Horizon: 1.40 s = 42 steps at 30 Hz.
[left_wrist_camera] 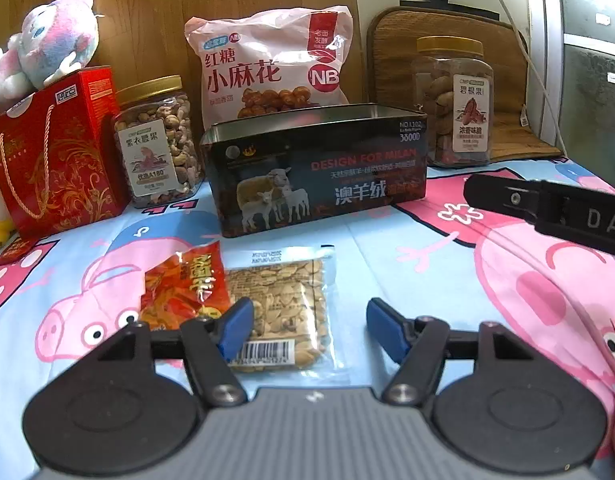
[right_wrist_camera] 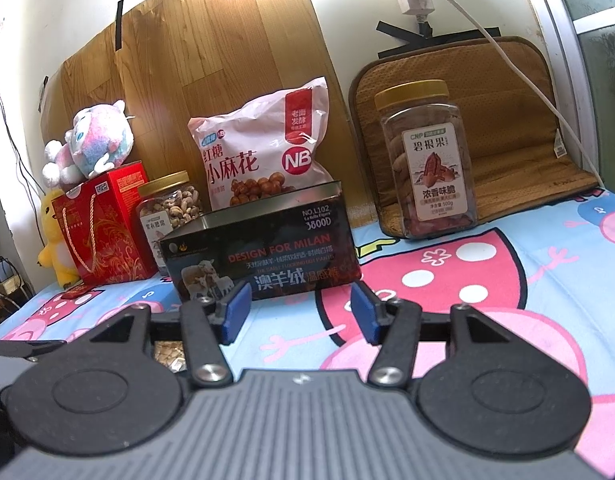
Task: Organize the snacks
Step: 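Move the left gripper to the light green block package and grasp it, then lower the green package into the tin and open the left gripper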
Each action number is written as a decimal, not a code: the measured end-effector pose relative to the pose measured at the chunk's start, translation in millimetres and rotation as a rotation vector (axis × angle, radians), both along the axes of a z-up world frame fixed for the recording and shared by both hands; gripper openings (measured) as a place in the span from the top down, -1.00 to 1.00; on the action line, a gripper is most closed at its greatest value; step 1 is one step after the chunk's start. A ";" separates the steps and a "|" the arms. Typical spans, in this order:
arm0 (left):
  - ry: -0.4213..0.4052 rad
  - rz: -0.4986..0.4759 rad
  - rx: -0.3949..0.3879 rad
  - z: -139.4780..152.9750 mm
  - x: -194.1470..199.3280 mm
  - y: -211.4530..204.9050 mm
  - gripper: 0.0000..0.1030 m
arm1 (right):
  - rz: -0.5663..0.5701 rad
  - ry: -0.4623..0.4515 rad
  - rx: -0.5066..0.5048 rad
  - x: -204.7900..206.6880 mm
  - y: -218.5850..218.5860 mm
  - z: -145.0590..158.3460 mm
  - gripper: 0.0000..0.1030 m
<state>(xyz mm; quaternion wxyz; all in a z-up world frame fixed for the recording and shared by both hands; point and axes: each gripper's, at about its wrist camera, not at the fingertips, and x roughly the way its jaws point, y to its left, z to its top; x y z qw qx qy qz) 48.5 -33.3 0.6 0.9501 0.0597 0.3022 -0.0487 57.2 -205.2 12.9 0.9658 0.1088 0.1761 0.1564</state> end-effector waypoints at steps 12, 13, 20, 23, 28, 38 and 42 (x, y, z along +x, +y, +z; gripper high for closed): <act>-0.019 -0.075 -0.073 7.4 -21.5 11.7 -0.26 | 0.009 0.006 -0.006 1.3 0.8 -0.3 -0.15; -0.030 -0.099 -0.081 9.4 -30.2 15.7 -0.26 | 0.011 0.007 -0.007 1.6 0.9 -0.4 -0.15; -0.057 -0.131 -0.196 26.4 -86.2 82.6 -0.26 | 0.078 0.037 -0.028 3.6 5.5 0.2 -0.17; -0.026 -0.067 -0.244 27.8 -94.7 117.0 -0.26 | 0.253 0.084 0.001 -10.0 18.3 -0.9 -0.17; 0.024 -0.017 -0.308 24.6 -89.1 153.4 -0.26 | 0.529 0.128 -0.102 -45.9 68.3 -2.3 -0.17; 0.117 -0.073 -0.360 10.7 -54.2 136.5 -0.21 | 0.705 0.120 -0.361 -75.3 132.0 -7.8 -0.15; 0.123 -0.117 -0.349 8.0 -58.0 117.8 -0.17 | 0.696 0.139 -0.336 -72.3 112.8 -7.3 0.12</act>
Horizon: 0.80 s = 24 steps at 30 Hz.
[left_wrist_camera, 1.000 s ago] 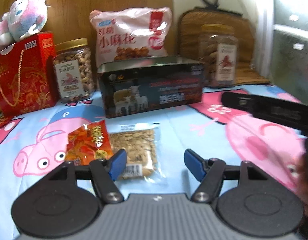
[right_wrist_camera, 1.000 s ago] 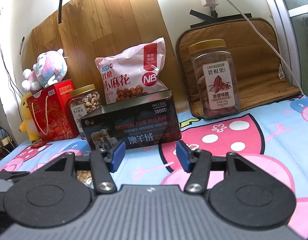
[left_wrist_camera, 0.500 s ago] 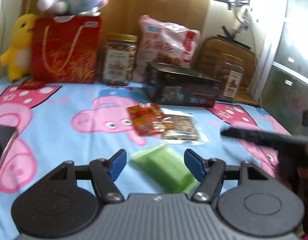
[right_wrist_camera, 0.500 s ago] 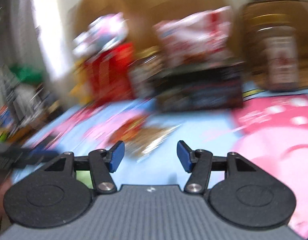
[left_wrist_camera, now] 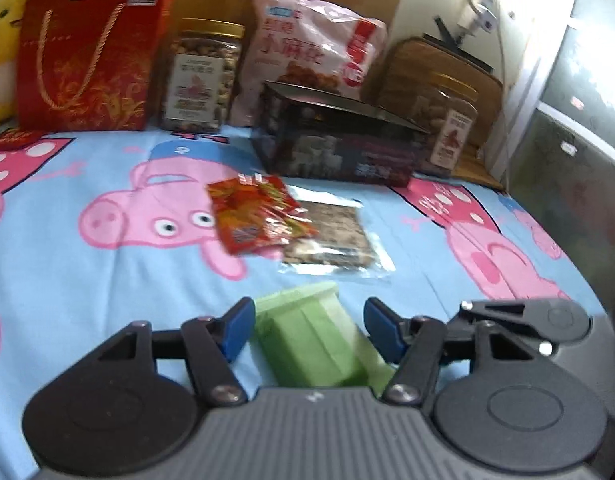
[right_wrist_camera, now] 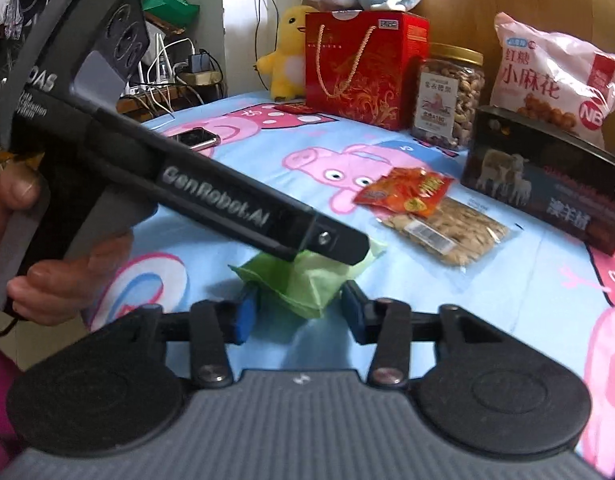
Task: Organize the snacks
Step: 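Lower the green package into the tin and open the left gripper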
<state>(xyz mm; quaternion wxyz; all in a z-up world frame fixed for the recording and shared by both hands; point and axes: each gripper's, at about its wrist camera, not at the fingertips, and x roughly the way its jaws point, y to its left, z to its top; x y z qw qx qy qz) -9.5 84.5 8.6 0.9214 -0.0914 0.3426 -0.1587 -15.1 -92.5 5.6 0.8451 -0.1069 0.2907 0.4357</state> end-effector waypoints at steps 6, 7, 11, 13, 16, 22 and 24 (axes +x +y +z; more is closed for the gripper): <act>0.015 -0.064 -0.020 -1.6 -0.2 -27.1 -0.16 | -0.075 0.007 0.056 -7.5 -28.8 -0.4 0.17; 0.014 -0.070 -0.014 -0.2 1.6 -32.4 -0.16 | -0.089 -0.002 0.063 -8.1 -31.2 2.3 0.18; -0.020 -0.095 -0.022 21.2 15.5 -45.3 -0.16 | -0.148 -0.058 0.123 0.3 -41.9 18.9 0.17; -0.059 -0.109 -0.010 36.9 24.4 -51.5 -0.16 | -0.170 -0.095 0.150 10.3 -45.3 29.9 0.17; -0.126 -0.121 0.029 63.0 43.2 -62.3 -0.16 | -0.193 -0.153 0.171 32.2 -46.1 47.4 0.17; -0.195 -0.103 0.062 95.3 108.2 -72.6 -0.13 | -0.238 -0.226 0.203 97.5 -46.7 67.7 0.17; -0.201 -0.099 0.072 99.2 134.0 -76.1 -0.13 | -0.257 -0.224 0.209 122.6 -47.3 69.7 0.17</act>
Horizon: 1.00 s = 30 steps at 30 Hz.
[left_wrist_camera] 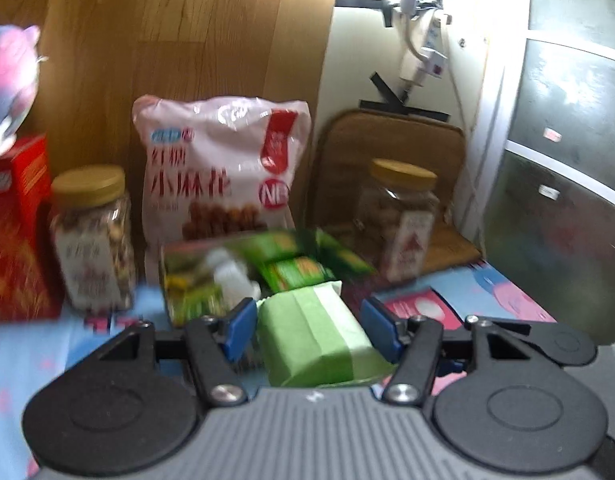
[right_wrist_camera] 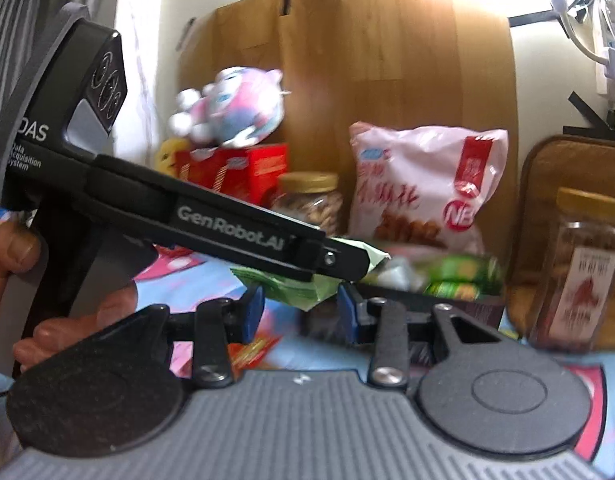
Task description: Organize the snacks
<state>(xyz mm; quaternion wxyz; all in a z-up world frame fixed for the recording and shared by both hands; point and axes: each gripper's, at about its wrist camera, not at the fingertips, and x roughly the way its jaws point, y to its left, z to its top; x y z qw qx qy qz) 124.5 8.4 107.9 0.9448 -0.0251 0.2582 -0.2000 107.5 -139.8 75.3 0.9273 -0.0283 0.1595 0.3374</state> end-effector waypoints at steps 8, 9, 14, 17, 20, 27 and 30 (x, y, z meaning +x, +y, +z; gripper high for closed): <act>0.055 0.004 -0.032 -15.1 92.5 -11.5 -0.12 | -0.091 0.025 -0.007 71.7 -6.3 -20.2 0.17; 0.067 -0.005 -0.045 -18.5 98.9 -12.5 -0.12 | -0.114 0.029 -0.018 77.9 -5.7 -24.7 0.17; 0.054 0.009 0.011 -33.2 110.9 -29.9 -0.12 | -0.176 0.041 -0.014 89.2 -12.8 -34.0 0.08; 0.053 0.012 0.005 -34.6 105.4 -29.4 -0.12 | -0.190 0.027 -0.010 81.5 -17.5 -30.7 -0.07; 0.028 0.027 -0.040 -25.5 87.6 -13.6 -0.12 | -0.193 0.037 0.025 70.1 -24.8 -24.7 -0.06; -0.015 0.132 -0.201 -28.5 8.8 82.0 -0.16 | -0.131 0.167 0.112 30.7 -34.8 -38.2 -0.06; 0.026 0.248 -0.146 -55.2 -18.5 113.6 -0.16 | -0.076 0.250 0.072 26.5 -15.4 -52.4 -0.06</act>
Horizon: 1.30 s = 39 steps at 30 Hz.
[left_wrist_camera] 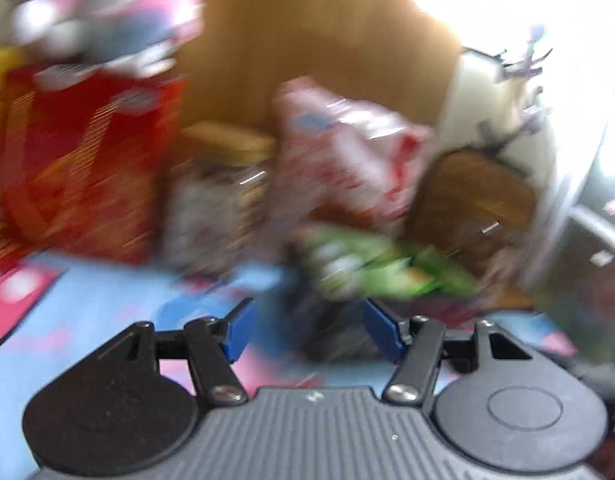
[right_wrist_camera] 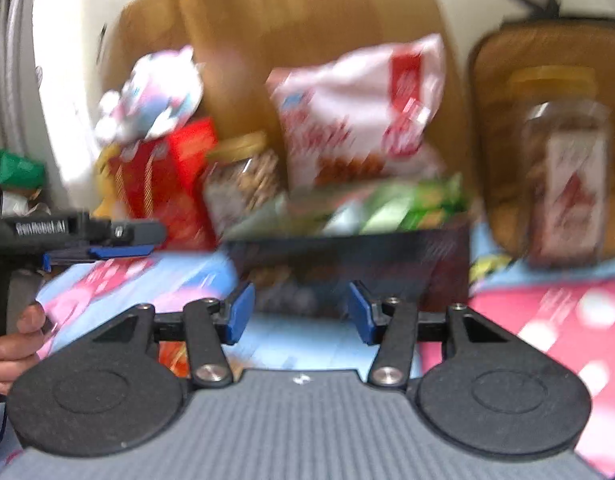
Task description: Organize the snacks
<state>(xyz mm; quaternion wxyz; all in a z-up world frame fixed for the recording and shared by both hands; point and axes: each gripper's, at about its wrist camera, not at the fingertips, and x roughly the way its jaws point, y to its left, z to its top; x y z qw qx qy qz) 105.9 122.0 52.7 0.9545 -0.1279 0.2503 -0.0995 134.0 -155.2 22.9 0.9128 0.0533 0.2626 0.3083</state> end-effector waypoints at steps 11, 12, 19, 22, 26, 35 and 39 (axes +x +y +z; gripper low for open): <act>0.149 0.028 -0.115 -51.9 -35.9 35.8 -0.11 | 0.162 0.133 -0.122 7.9 92.5 -21.9 -0.12; 0.155 0.019 -0.119 -54.1 -36.0 34.9 -0.11 | 0.164 0.134 -0.114 7.7 95.2 -22.1 -0.09; 0.152 -0.022 -0.153 -58.1 -42.0 36.1 -0.05 | 0.217 0.113 -0.118 -18.3 99.1 -14.8 0.93; 0.153 -0.048 -0.215 -57.2 -49.6 43.5 -0.06 | 0.231 0.072 -0.122 -30.1 97.1 -4.1 0.94; 0.130 -0.045 -0.270 -50.8 -67.5 57.8 -0.11 | 0.302 -0.038 -0.150 -58.2 108.1 13.9 0.95; 0.062 0.039 -0.376 -37.3 -125.3 105.2 -0.59 | 0.491 -0.013 -0.115 -86.6 155.7 16.0 0.84; 0.079 0.073 -0.384 -45.8 -139.2 117.3 -0.73 | 0.551 -0.004 -0.192 -99.4 176.3 -1.9 0.81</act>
